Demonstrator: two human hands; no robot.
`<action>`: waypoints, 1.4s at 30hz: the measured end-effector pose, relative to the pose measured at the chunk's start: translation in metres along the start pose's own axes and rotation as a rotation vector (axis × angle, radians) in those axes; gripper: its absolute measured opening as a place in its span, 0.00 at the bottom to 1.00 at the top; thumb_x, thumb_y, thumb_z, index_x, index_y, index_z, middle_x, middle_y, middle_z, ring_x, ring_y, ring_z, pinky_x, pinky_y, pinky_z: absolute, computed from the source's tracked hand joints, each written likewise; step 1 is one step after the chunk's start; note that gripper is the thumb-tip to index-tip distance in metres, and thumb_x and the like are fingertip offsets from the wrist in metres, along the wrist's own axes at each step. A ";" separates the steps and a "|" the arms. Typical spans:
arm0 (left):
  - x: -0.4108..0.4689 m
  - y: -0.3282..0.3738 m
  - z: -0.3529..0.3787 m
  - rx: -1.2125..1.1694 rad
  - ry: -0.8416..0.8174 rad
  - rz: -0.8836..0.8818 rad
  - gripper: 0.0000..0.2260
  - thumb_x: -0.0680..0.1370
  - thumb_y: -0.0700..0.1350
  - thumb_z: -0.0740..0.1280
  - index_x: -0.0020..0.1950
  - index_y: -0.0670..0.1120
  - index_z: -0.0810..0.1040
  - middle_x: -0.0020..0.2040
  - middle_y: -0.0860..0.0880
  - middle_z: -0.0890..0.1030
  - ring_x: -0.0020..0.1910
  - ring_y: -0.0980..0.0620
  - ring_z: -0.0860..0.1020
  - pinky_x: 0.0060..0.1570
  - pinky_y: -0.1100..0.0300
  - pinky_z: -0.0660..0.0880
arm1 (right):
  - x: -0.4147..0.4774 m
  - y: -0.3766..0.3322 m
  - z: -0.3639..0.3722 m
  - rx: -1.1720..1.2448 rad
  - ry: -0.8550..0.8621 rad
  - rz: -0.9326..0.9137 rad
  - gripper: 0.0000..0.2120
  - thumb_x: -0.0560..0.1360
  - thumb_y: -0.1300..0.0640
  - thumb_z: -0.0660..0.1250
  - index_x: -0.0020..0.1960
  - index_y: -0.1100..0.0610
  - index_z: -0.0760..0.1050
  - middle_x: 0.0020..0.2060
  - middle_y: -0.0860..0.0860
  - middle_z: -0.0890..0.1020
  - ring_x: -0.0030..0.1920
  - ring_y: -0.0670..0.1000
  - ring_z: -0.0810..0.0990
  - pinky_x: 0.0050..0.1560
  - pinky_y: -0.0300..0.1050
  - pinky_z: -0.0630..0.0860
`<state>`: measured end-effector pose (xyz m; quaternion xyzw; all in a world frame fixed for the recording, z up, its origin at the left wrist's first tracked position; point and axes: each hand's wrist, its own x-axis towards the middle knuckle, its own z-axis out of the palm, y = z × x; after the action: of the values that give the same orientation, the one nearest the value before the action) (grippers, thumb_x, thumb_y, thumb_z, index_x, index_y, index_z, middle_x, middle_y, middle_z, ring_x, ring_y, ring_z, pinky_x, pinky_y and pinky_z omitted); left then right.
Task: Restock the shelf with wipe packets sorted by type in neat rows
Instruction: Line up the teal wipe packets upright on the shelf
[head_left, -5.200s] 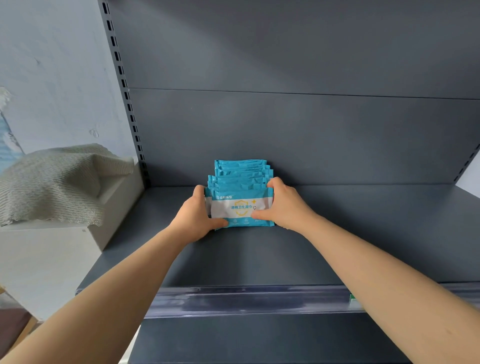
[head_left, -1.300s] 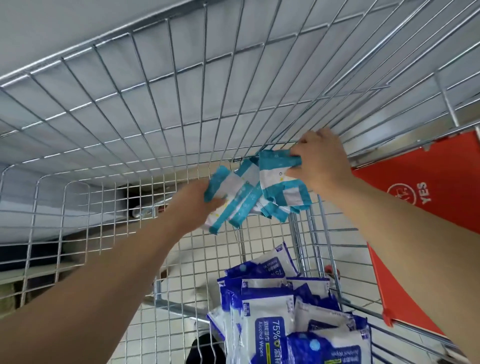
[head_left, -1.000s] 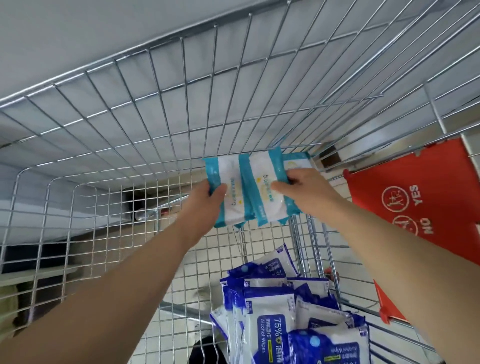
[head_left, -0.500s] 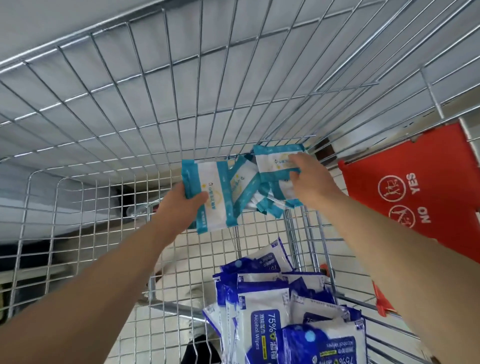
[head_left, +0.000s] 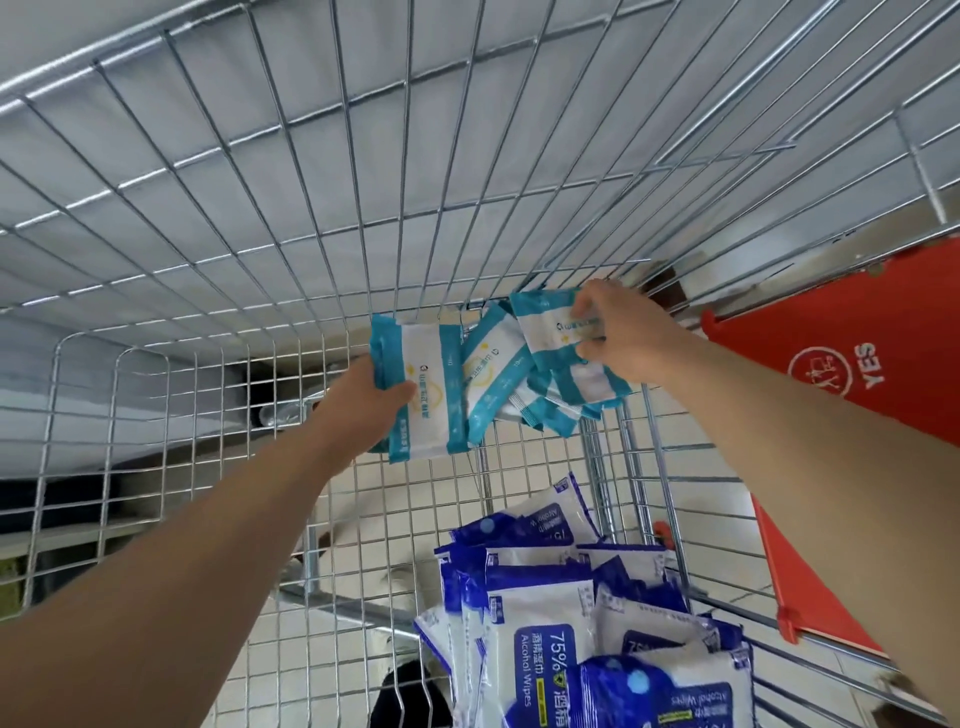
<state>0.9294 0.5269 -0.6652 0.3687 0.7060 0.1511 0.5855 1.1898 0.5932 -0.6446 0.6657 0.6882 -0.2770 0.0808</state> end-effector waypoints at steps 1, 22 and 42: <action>-0.001 -0.001 -0.001 0.010 0.005 0.004 0.13 0.81 0.42 0.63 0.65 0.45 0.68 0.53 0.50 0.77 0.51 0.48 0.77 0.34 0.63 0.73 | -0.001 -0.001 -0.002 0.028 0.005 0.014 0.21 0.70 0.61 0.72 0.60 0.55 0.68 0.59 0.55 0.74 0.58 0.57 0.74 0.60 0.54 0.70; -0.019 -0.010 -0.027 -0.087 0.051 -0.023 0.12 0.80 0.42 0.63 0.63 0.45 0.69 0.47 0.53 0.77 0.46 0.51 0.78 0.33 0.62 0.74 | -0.027 -0.035 -0.002 0.565 -0.035 0.127 0.28 0.69 0.59 0.76 0.62 0.54 0.64 0.51 0.48 0.78 0.50 0.51 0.80 0.46 0.53 0.82; -0.020 -0.032 -0.042 -0.129 0.045 -0.011 0.08 0.80 0.42 0.63 0.58 0.48 0.71 0.47 0.54 0.79 0.48 0.51 0.79 0.36 0.63 0.75 | 0.011 -0.077 0.037 -0.292 0.087 -0.005 0.37 0.60 0.29 0.70 0.59 0.54 0.73 0.56 0.53 0.77 0.59 0.57 0.70 0.57 0.50 0.67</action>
<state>0.8795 0.5004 -0.6603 0.3227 0.7098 0.2014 0.5929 1.1052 0.5876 -0.6600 0.6566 0.7256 -0.1451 0.1462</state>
